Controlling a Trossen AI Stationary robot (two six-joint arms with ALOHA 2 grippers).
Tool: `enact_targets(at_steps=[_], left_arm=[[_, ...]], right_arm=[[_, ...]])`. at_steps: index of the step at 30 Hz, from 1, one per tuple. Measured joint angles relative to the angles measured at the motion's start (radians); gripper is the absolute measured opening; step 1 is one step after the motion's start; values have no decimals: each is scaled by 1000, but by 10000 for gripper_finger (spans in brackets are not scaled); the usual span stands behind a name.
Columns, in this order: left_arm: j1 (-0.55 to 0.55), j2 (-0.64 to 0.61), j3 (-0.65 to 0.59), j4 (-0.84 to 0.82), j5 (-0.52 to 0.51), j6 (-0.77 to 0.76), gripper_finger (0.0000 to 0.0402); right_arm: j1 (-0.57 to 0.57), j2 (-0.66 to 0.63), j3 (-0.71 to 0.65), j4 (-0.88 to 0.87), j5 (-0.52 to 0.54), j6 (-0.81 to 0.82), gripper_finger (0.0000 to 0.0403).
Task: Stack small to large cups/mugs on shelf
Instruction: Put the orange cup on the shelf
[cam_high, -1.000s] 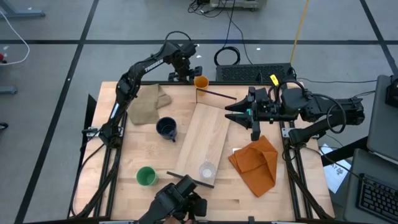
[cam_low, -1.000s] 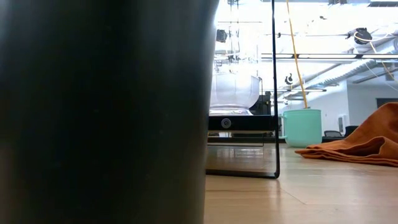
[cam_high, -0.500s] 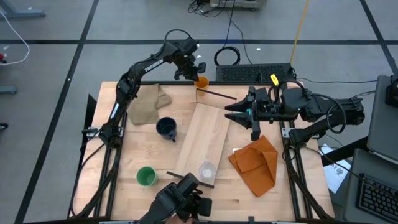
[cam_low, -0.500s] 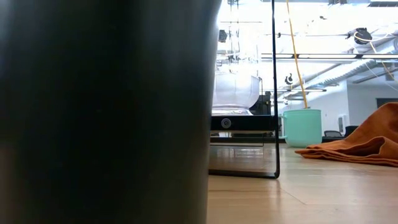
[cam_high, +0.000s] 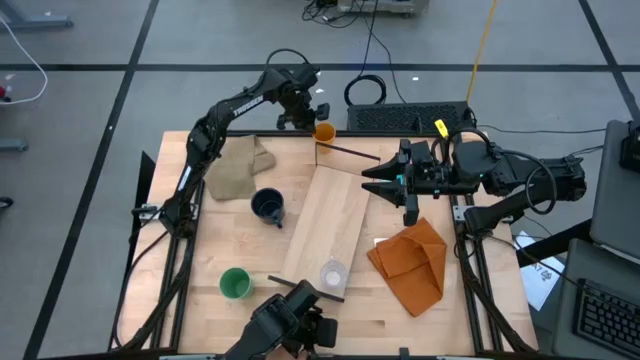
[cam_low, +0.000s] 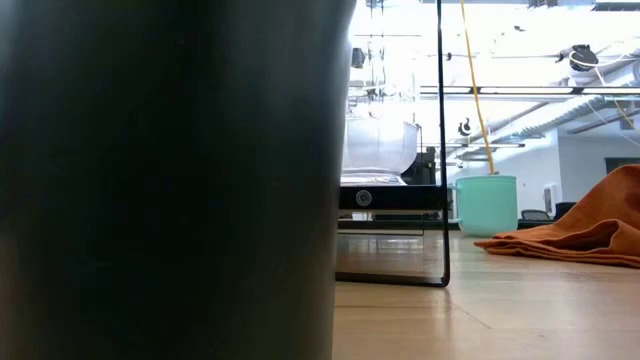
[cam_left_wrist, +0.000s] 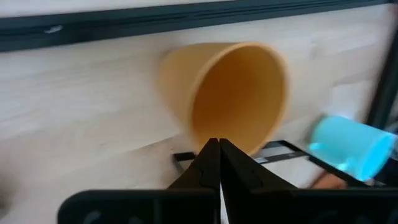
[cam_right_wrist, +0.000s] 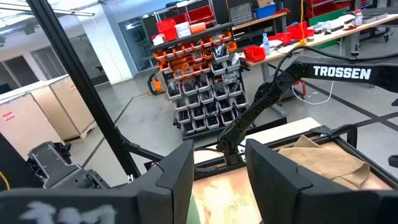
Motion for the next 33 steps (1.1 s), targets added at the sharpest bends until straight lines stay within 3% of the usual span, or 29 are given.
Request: enact_targets(at_steps=[17, 22, 27, 33], left_arm=[[10, 0, 0, -18, -21, 29, 0], [17, 0, 0, -21, 64, 37, 0], [-24, -1, 20, -62, 97, 130, 0], [-102, -2, 112, -131, 69, 383, 0]], right_arm=[[0, 0, 0, -2, 1, 6, 137], [0, 0, 0, -8, 2, 6, 137], [0, 0, 0, -24, 2, 6, 137], [-2, 0, 0, -47, 2, 6, 137]])
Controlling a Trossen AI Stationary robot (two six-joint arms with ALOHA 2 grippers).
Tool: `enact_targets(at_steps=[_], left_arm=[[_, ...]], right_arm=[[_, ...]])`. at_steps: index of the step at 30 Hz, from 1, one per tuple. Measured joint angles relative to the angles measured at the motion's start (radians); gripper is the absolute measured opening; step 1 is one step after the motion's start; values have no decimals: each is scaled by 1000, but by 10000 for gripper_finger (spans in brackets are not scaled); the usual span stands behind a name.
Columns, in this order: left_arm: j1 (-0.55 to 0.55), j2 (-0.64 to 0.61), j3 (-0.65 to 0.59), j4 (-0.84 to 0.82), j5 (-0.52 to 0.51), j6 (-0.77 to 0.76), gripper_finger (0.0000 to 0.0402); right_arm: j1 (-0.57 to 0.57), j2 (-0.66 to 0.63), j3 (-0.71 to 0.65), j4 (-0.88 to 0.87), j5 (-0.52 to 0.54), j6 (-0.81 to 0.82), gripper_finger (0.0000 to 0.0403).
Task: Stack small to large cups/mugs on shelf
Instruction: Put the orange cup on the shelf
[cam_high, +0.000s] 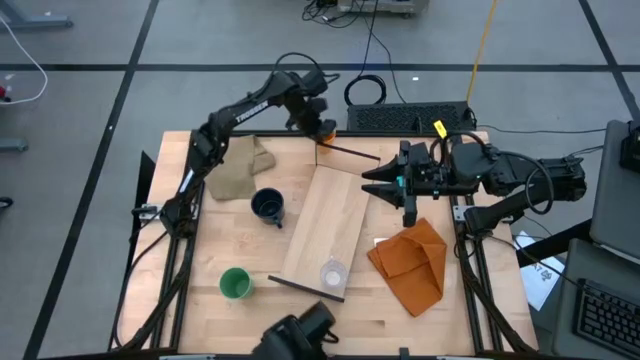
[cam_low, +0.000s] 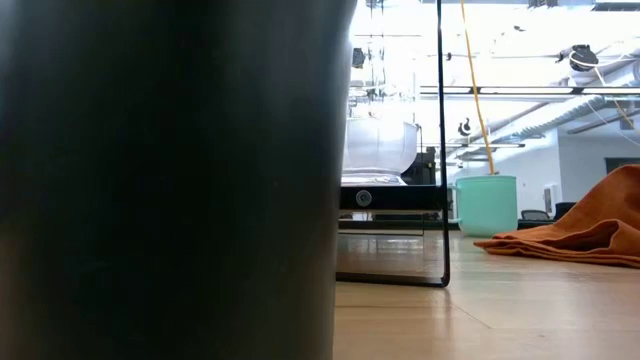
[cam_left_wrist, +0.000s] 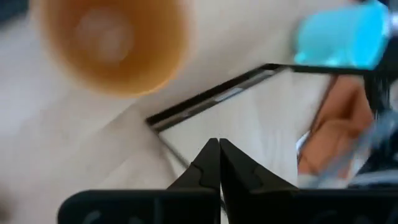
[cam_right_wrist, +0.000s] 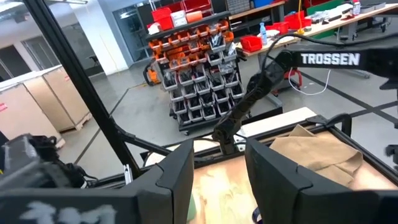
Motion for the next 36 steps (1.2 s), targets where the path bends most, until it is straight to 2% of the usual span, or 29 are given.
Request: enact_targets(at_steps=[2, 5, 7, 11, 15, 18, 27, 36], left_arm=[[-23, -1, 36, -18, -51, 76, 0], [-42, -16, 24, -18, -106, 100, 4], [-47, -18, 24, -44, -166, 124, 17], [-50, -18, 24, -69, -214, 147, 52], [-39, -18, 24, -55, -246, 132, 78], [-29, -18, 24, -31, -253, 139, 82], [-28, -17, 23, -30, -259, 286, 93], [-25, -16, 22, 26, -303, 335, 152]], right_arm=[[-6, 0, 0, 1, -1, 0, 137], [-9, -4, 0, 0, -1, 0, 137], [-9, -6, 0, -1, -1, 3, 137], [-8, -7, 0, -18, -2, 23, 137], [-8, -6, 0, -18, -3, 34, 137], [-7, -6, 0, -22, -3, 40, 137], [-7, -1, 0, -45, -3, 75, 137], [-5, 6, -55, -6, -6, 148, 137]])
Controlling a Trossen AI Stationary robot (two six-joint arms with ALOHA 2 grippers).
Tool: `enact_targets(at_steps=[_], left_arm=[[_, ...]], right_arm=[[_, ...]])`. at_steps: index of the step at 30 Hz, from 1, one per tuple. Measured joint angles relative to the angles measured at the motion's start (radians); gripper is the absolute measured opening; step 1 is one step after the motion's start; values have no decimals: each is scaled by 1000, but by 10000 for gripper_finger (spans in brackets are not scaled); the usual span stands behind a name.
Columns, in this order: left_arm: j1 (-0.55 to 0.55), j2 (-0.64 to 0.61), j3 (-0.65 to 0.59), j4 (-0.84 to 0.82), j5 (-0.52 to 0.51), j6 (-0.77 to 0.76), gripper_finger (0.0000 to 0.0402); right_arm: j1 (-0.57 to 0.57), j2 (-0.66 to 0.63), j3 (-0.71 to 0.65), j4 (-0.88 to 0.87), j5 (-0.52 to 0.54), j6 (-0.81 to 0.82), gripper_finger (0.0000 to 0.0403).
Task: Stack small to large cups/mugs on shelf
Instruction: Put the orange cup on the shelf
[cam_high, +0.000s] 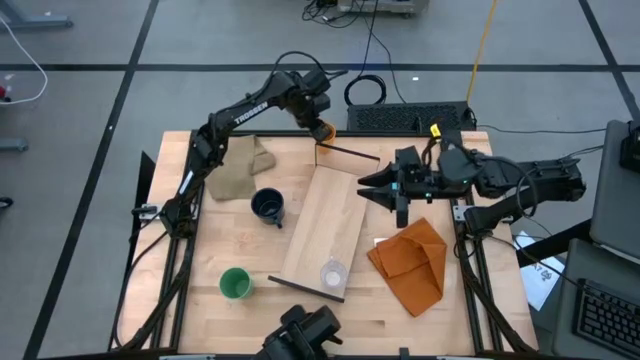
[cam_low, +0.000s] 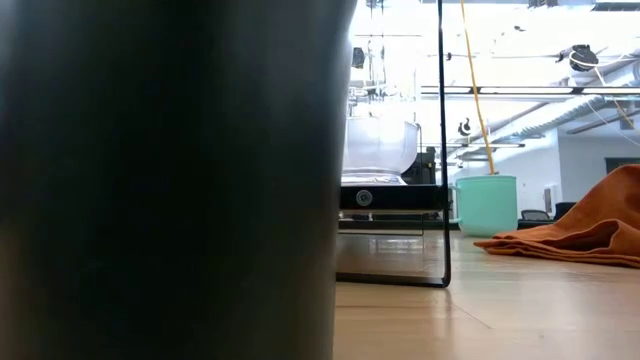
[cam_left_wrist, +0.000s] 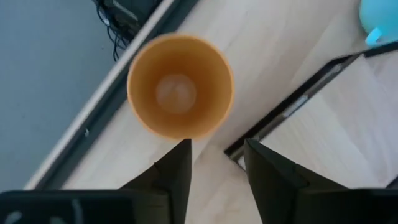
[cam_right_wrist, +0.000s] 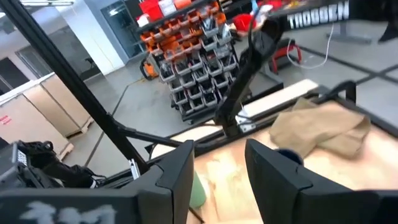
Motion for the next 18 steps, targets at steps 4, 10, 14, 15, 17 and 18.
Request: enact_targets(at_steps=[4, 10, 14, 15, 17, 18], left_arm=[[3, 0, -6, 6, 4, 33, 168], [-15, 4, -86, 13, 101, 87, 170], [-32, 3, -130, 31, 83, 100, 170], [-37, 2, -130, 37, 64, 111, 170], [-46, 2, -129, 51, 50, 124, 170], [-50, 2, -129, 53, 47, 125, 170]], right_arm=[[1, 0, -67, 89, -35, 53, 137], [0, 0, -106, 169, -48, 81, 137], [0, 0, -107, 173, -47, 81, 137], [0, 0, -107, 173, -47, 82, 137], [0, 0, -106, 174, -47, 84, 137], [0, 0, -107, 174, -47, 84, 137]])
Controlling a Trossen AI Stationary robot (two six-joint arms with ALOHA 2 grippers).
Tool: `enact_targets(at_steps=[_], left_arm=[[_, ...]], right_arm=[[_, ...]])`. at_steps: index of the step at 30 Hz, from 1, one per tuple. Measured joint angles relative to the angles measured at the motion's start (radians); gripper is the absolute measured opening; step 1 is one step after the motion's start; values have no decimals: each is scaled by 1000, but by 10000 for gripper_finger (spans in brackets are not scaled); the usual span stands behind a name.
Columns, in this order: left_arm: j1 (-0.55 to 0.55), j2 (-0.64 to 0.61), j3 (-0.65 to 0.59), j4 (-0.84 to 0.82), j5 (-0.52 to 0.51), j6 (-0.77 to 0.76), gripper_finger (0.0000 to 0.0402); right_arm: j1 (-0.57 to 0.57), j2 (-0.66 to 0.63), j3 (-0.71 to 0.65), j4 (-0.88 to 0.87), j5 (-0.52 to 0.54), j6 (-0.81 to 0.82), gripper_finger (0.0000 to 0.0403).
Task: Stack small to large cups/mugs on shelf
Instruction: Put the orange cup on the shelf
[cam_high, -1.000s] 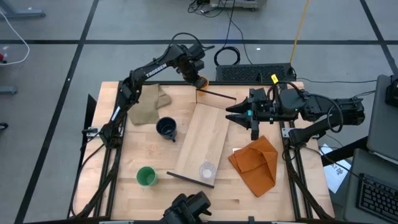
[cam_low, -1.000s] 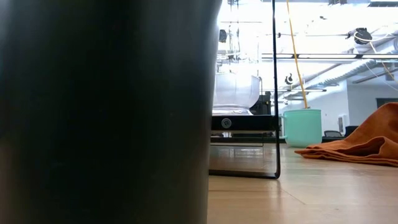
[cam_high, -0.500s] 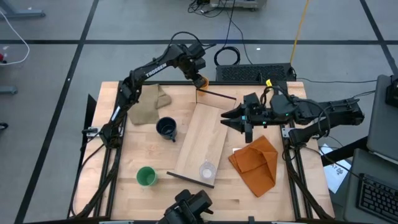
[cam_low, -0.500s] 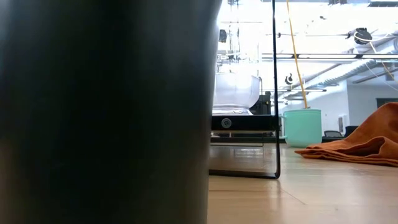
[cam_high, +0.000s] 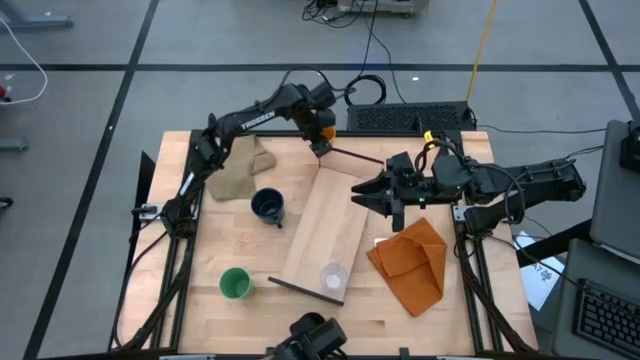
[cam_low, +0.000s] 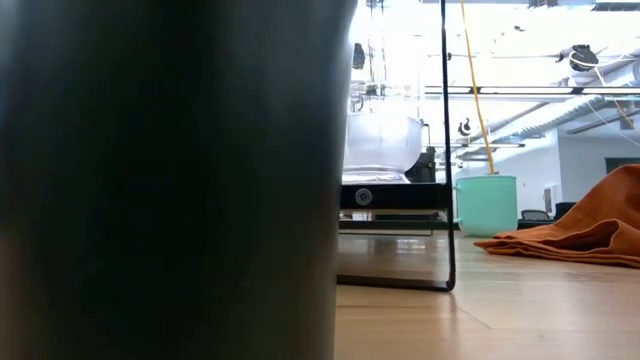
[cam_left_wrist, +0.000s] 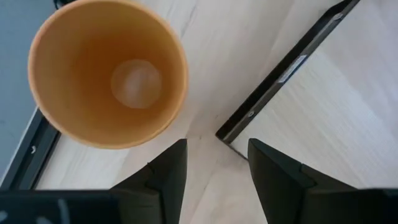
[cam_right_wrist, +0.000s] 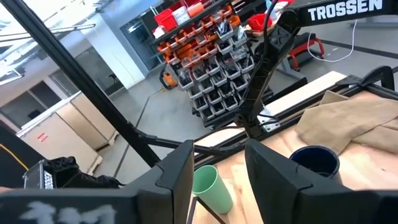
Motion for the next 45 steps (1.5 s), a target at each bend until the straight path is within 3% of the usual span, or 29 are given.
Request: enact_targets(at_steps=[13, 17, 24, 27, 31, 34, 38, 41, 45], left_arm=[[2, -5, 3, -1, 6, -1, 170], [5, -10, 57, 5, -16, -1, 170], [14, -11, 78, -26, -75, 48, 170], [17, -11, 79, -26, -152, 55, 170], [47, -11, 79, -45, -176, -64, 170], [83, -11, 79, -72, -166, -262, 170], [145, -11, 79, -56, -50, -451, 170], [178, -11, 79, -63, -44, -594, 170], [180, -5, 79, -46, 17, -673, 170]], right_arm=[[-8, 0, 0, 2, 1, 9, 137], [-19, 0, 0, 8, 0, 9, 137], [-23, 0, 0, 17, -2, 9, 137], [-28, -1, -1, 23, -5, 11, 137], [-29, -1, -1, 27, -5, 10, 137], [-29, -1, -1, 29, -6, 8, 137], [-27, -1, -1, 31, -27, 4, 137], [-27, -1, -1, 31, -41, 2, 137], [-27, -1, -1, 39, -76, -1, 137]])
